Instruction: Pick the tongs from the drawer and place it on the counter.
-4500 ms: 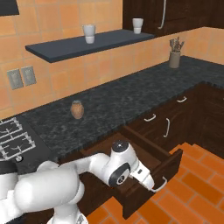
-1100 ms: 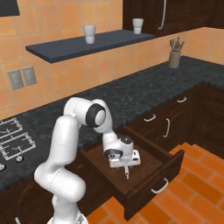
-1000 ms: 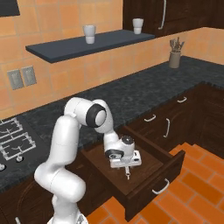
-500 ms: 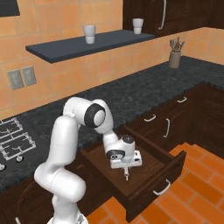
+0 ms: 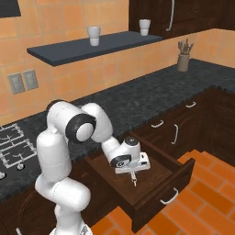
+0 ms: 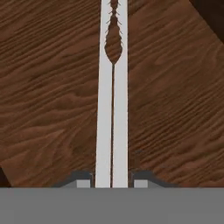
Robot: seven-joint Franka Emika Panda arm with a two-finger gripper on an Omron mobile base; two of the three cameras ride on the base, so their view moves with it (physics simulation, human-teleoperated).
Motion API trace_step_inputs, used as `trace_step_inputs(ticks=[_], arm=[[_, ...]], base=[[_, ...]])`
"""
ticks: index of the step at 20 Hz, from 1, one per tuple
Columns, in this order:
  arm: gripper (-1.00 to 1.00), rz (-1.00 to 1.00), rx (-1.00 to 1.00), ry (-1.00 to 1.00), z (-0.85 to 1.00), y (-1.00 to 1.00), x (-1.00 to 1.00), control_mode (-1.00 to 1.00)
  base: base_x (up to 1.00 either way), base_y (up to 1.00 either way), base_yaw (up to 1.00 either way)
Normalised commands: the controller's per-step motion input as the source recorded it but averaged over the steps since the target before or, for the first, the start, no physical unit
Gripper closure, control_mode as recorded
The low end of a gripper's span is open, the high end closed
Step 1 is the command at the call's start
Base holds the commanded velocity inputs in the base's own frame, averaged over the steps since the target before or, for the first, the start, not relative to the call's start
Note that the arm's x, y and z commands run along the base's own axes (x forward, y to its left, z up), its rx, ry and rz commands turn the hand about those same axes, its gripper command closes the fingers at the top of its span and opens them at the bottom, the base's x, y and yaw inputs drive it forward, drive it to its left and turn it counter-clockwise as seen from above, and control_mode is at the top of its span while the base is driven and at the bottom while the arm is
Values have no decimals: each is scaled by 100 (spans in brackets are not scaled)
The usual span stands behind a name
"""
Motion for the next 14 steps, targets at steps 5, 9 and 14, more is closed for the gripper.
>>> trace_step_inputs(ticks=[5, 9, 14], arm=[[100, 0, -3, -5, 100, -43, -62, -100], [100, 2, 0, -6, 100, -34, -24, -100], [100, 8, -1, 0, 100, -28, 0, -100]], base=[[0, 0, 0], [0, 0, 0], [0, 0, 0]])
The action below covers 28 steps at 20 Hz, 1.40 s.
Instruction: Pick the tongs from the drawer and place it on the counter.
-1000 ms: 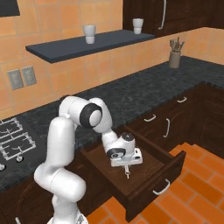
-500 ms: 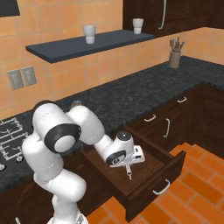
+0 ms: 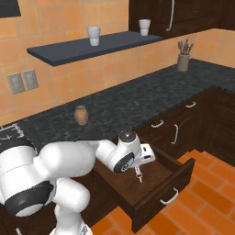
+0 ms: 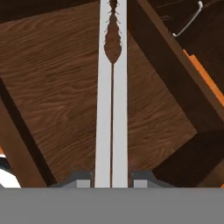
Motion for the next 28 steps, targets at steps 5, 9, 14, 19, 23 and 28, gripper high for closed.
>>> trace_step_inputs(ticks=[5, 9, 14, 19, 23, 28], arm=[[100, 12, 0, 0, 100, -35, -1, -100], [100, 12, 9, 9, 100, 21, -10, -100], [100, 4, 23, 23, 100, 96, 13, -100], [100, -4, 28, 9, 64, 84, 49, -100], [100, -30, 21, 0, -6, 94, 15, -100], [100, -37, 20, 14, -10, 94, 25, -100]], base=[[0, 0, 0], [0, 0, 0], [0, 0, 0], [0, 0, 0], [0, 0, 0], [0, 0, 0]])
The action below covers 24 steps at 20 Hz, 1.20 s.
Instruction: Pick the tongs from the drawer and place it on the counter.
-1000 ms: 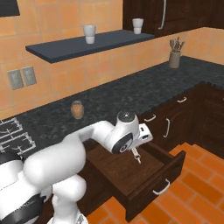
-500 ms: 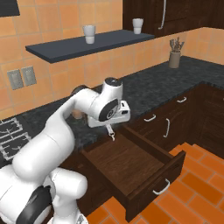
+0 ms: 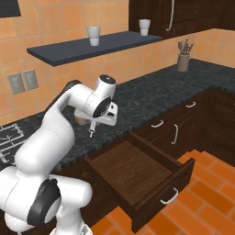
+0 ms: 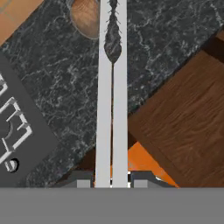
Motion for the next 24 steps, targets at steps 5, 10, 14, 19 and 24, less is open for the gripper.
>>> trace_step_inputs(ticks=[5, 10, 14, 19, 24], arm=[[100, -45, 5, 6, -42, 48, 45, -100], [100, -15, -1, 12, -51, 5, 61, -100], [100, -8, 0, 7, -55, 4, 63, -100], [100, -3, 0, 2, -52, 28, 65, -100], [100, -2, 0, 6, -51, 14, 48, -100]], base=[[0, 0, 0], [0, 0, 0], [0, 0, 0], [0, 0, 0], [0, 0, 0]])
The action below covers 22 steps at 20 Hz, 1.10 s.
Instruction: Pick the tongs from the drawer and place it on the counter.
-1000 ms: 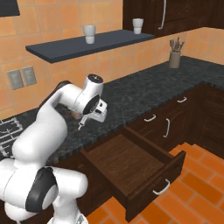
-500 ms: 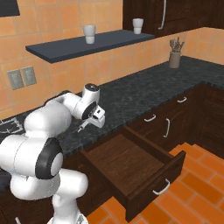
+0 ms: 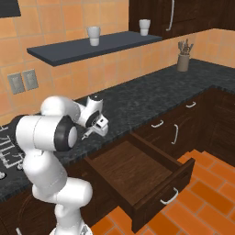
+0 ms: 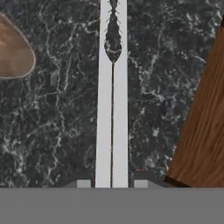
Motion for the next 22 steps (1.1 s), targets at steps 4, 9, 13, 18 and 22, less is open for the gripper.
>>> trace_step_inputs(ticks=[4, 9, 13, 18, 22], arm=[[100, 0, 0, 6, -67, 2, 38, -100], [100, 0, 0, 11, -69, 22, 53, -100], [100, 0, 0, 12, -66, 18, 53, -100], [-100, 0, 0, 5, -42, 4, 43, -100], [-100, 0, 0, -1, 3, -1, 0, -100]], base=[[0, 0, 0], [0, 0, 0], [0, 0, 0], [0, 0, 0], [0, 0, 0]])
